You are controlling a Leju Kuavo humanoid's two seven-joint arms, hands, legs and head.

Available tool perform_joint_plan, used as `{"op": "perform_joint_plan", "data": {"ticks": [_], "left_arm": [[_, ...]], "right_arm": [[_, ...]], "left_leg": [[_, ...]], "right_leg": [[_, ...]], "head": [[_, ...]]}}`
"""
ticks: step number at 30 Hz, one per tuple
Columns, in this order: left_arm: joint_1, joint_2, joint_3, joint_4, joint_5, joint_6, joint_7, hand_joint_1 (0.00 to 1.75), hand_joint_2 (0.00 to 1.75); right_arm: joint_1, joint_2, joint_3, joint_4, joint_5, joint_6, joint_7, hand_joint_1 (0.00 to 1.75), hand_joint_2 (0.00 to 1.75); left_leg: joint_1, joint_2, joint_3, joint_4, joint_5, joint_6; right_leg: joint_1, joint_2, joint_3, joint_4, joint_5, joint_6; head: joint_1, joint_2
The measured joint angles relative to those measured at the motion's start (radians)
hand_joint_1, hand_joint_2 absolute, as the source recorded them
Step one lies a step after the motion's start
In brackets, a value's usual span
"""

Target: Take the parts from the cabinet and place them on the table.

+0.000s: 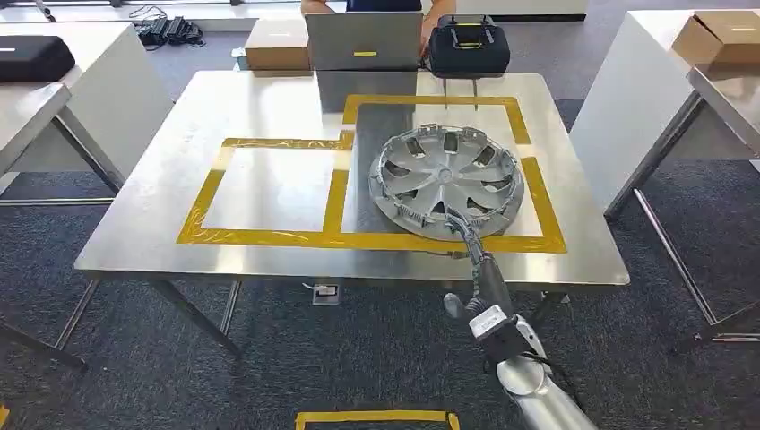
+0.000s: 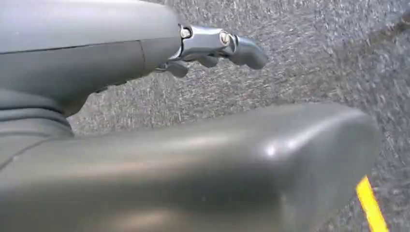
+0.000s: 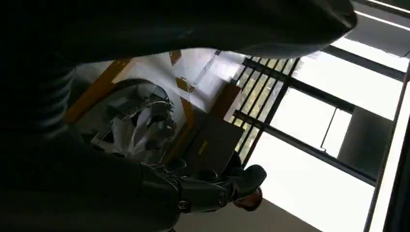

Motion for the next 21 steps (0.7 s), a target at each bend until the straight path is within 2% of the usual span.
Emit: {"op": "perform_joint_plan", "data": {"ticks": [1,2,3,4,5,6,7,8,9,10,11,12,13,14,15,16,17,19,20,21], "left_arm": [[0.0,0.0,0.0,0.0,-0.001,0.0,0.003,0.0,0.0],[-0.001,0.0,0.0,0.0,-0.002,0.0,0.005,0.0,0.0],[-0.002,0.0,0.0,0.0,-0.002,0.0,0.006,0.0,0.0],[-0.003,0.001,0.0,0.0,-0.002,0.0,0.008,0.0,0.0],[-0.004,0.001,0.0,0.0,-0.002,0.0,0.008,0.0,0.0],[-0.004,0.001,0.0,0.0,-0.002,0.0,0.008,0.0,0.0],[-0.003,0.001,0.0,0.0,-0.002,0.0,0.008,0.0,0.0],[-0.003,0.001,0.0,0.0,-0.002,0.001,0.008,0.0,0.0],[-0.004,0.002,0.0,-0.001,-0.002,0.002,0.008,0.0,0.0],[-0.007,0.002,0.0,-0.002,-0.002,0.003,0.008,0.0,0.0],[-0.008,0.002,0.0,-0.003,-0.002,0.003,0.007,0.0,0.0],[-0.008,0.002,0.0,-0.003,-0.011,0.003,0.007,0.0,0.0],[-0.008,0.002,0.005,-0.003,-0.019,0.003,0.007,0.0,0.0],[-0.009,0.002,0.011,-0.003,-0.024,0.003,0.007,0.0,0.0],[-0.008,-0.001,0.017,-0.002,-0.027,0.003,0.007,0.0,0.0],[-0.011,-0.003,0.021,-0.002,-0.027,0.002,0.008,0.0,0.0],[-0.012,-0.003,0.025,-0.003,-0.027,0.002,0.009,0.0,0.0],[-0.012,-0.003,0.031,-0.003,-0.027,0.002,0.009,0.0,0.0],[-0.011,-0.003,0.036,-0.003,-0.026,0.001,0.01,0.0,0.0],[-0.01,-0.003,0.042,-0.002,-0.026,0.0,0.011,0.0,0.0]], "right_arm": [[0.001,0.0,0.0,0.0,0.0,-0.002,0.0,0.0,0.0],[0.002,0.0,0.0,0.0,0.002,-0.007,0.0,0.0,0.0],[0.004,0.0,0.0,0.0,0.01,-0.014,0.0,0.0,0.0],[0.008,0.0,0.0,0.0,0.014,-0.017,0.0,0.0,0.0],[0.012,0.0,0.001,0.0,0.019,-0.022,0.0,0.0,0.0],[0.016,0.0,0.001,0.0,0.022,-0.027,0.0,0.0,0.0],[0.02,0.0,0.002,0.0,0.029,-0.032,0.0,0.0,0.0],[0.021,0.0,0.002,0.0,0.031,-0.033,0.0,0.0,0.0],[0.022,0.0,0.003,0.0,0.032,-0.035,0.0,0.0,0.0],[0.024,0.0,0.003,-0.001,0.033,-0.036,0.0,0.0,0.0],[0.024,0.0,0.003,-0.001,0.036,-0.038,0.0,0.0,0.0],[0.026,0.0,0.003,-0.001,0.044,-0.038,0.0,0.0,0.0],[0.028,0.0,-0.001,0.002,0.055,-0.042,0.0,0.0,0.0],[0.034,0.001,-0.008,0.004,0.059,-0.047,0.001,0.0,0.0],[0.038,0.001,-0.016,0.015,0.062,-0.056,0.0,0.0,0.0],[0.041,0.001,-0.025,0.033,0.061,-0.063,0.0,0.0,0.0],[0.041,0.001,-0.035,0.064,0.062,-0.07,0.002,0.0,0.0],[0.041,0.004,-0.057,0.145,0.061,-0.086,0.003,0.0,0.0],[0.043,0.006,-0.066,0.178,0.058,-0.092,0.003,0.0,0.0],[0.046,0.008,-0.082,0.232,0.056,-0.108,0.003,0.0,0.0]], "left_leg": [[-0.002,0.0,-0.017,0.032,-0.063,0.002],[-0.003,0.0,-0.035,0.096,-0.135,0.002],[-0.007,0.0,-0.052,0.17,-0.194,0.002],[-0.009,0.0,-0.063,0.241,-0.235,0.002],[-0.012,0.0,-0.063,0.296,-0.242,0.003],[-0.013,0.0,-0.046,0.304,-0.222,0.006],[-0.016,0.0,-0.01,0.277,-0.189,0.01],[-0.018,0.0,0.045,0.216,-0.158,0.016],[-0.021,0.0,0.11,0.134,-0.15,0.023],[-0.024,-0.002,0.162,0.048,-0.19,0.032],[-0.03,-0.002,0.186,0.009,-0.199,0.034],[-0.033,-0.003,0.181,0.015,-0.189,0.038],[-0.037,-0.003,0.176,0.013,-0.19,0.045],[-0.039,-0.003,0.172,0.012,-0.182,0.055],[-0.033,-0.001,0.162,0.0,-0.167,0.066],[-0.03,0.005,0.158,-0.003,-0.152,0.073],[-0.029,0.006,0.141,-0.004,-0.139,0.081],[-0.031,0.006,0.108,-0.004,-0.114,0.087],[-0.032,0.006,0.091,-0.003,-0.101,0.087],[-0.033,0.006,0.075,-0.002,-0.09,0.087]], "right_leg": [[0.002,0.0,-0.014,-0.002,0.014,-0.007],[0.003,0.0,-0.029,-0.001,0.026,-0.013],[0.006,0.0,-0.043,-0.001,0.037,-0.015],[0.009,-0.001,-0.058,0.0,0.048,-0.017],[0.012,-0.002,-0.076,0.001,0.059,-0.017],[0.014,-0.002,-0.089,0.003,0.069,-0.016],[0.016,-0.002,-0.103,0.005,0.078,-0.014],[0.017,-0.002,-0.116,0.007,0.086,-0.012],[0.017,-0.002,-0.126,0.009,0.094,-0.009],[0.017,-0.002,-0.13,0.012,0.101,-0.003],[0.02,-0.003,-0.133,0.012,0.105,0.003],[0.018,-0.004,-0.127,0.006,0.114,0.01],[0.015,-0.004,-0.127,0.003,0.121,0.017],[0.014,-0.003,-0.125,-0.004,0.132,0.025],[0.018,-0.001,-0.13,-0.007,0.141,0.033],[0.014,0.0,-0.141,0.005,0.112,0.037],[0.014,-0.002,-0.157,0.044,0.054,0.04],[0.013,-0.002,-0.193,0.188,-0.062,0.049],[0.013,-0.002,-0.203,0.254,-0.087,0.051],[0.013,-0.002,-0.201,0.287,-0.081,0.051]], "head": [[-0.003,0.0],[-0.009,0.0],[-0.014,0.0],[-0.018,0.0],[-0.019,0.0],[-0.02,0.0],[-0.021,0.0],[-0.021,0.0],[-0.022,0.0],[-0.024,0.0],[-0.023,0.0],[-0.019,0.0],[-0.023,0.0],[-0.022,0.0],[-0.023,0.0],[-0.023,0.0],[-0.015,0.0],[-0.009,0.0],[-0.008,0.0],[-0.006,0.0]]}}
